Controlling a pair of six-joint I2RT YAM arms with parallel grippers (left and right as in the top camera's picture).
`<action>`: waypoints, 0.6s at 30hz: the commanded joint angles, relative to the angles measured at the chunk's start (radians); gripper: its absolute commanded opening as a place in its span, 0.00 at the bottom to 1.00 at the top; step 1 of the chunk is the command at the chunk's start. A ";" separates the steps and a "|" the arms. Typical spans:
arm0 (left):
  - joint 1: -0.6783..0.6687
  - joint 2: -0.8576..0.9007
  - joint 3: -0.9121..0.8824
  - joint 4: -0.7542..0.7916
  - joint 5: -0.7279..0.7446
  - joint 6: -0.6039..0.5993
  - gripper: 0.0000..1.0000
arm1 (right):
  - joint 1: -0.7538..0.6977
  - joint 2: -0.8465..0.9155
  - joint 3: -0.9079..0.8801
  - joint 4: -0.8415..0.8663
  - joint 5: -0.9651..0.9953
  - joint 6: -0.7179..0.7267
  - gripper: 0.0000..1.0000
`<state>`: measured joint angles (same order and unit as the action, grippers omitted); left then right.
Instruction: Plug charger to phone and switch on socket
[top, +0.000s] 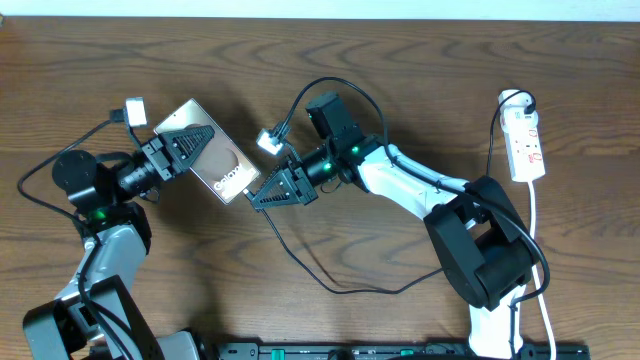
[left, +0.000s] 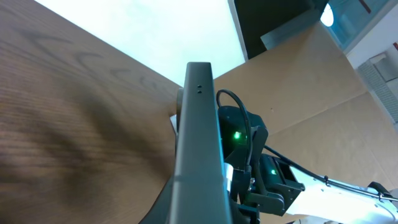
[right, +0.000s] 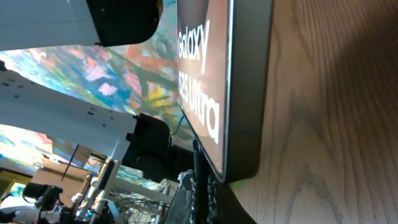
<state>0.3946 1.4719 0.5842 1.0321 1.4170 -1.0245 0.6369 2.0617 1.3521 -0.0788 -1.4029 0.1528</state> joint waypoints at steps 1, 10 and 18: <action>-0.014 -0.006 0.009 0.011 0.109 -0.001 0.07 | 0.002 0.002 0.015 0.015 -0.010 0.011 0.01; -0.014 -0.006 0.009 0.015 0.140 0.000 0.08 | 0.000 0.002 0.015 0.016 -0.011 0.019 0.01; -0.015 -0.006 0.009 0.022 0.154 -0.002 0.08 | 0.000 0.002 0.015 0.016 -0.011 0.019 0.01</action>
<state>0.3946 1.4719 0.5842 1.0508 1.4532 -1.0241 0.6418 2.0621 1.3506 -0.0792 -1.4162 0.1604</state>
